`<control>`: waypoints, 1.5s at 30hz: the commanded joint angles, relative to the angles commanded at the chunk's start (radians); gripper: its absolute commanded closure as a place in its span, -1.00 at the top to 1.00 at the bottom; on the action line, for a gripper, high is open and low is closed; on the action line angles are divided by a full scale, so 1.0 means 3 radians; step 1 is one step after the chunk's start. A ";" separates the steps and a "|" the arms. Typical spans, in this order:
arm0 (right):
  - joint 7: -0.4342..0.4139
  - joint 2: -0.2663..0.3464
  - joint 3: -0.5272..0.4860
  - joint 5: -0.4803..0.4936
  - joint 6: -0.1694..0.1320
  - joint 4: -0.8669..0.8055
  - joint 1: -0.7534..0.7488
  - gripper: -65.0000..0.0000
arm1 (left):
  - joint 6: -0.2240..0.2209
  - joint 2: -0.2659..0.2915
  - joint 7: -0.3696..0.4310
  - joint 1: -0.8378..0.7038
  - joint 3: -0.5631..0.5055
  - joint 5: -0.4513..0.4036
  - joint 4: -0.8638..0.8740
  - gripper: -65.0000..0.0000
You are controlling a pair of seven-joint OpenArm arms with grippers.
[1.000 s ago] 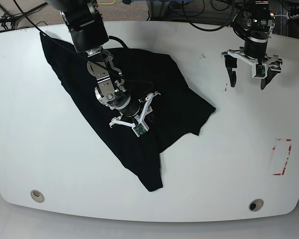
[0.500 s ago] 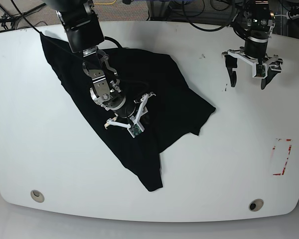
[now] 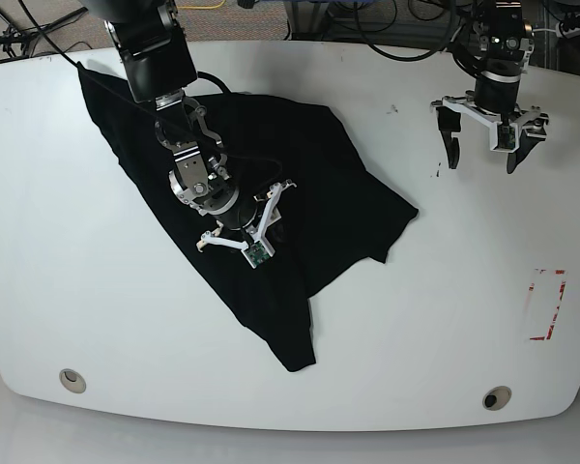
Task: Fold the T-shirt properly
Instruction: 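Pinch the shirt fabric with the right gripper, then lower the left gripper and grasp the shirt edge opposite the right gripper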
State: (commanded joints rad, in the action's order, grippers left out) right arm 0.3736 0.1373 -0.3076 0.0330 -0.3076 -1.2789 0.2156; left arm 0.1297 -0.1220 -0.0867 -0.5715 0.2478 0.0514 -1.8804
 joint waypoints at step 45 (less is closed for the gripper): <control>0.0583 0.0215 0.0384 -0.0005 0.0005 -0.1662 -0.0302 -1.00 | 0.0005 0.0143 -0.1274 0.1539 -0.0685 0.0026 0.0783 0.97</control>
State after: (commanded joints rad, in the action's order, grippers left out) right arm 0.5485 0.2018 -0.1926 0.0315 -0.3061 -1.7776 0.1250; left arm 0.1312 -0.0790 -0.4687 -0.1097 0.0422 0.0591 -1.6456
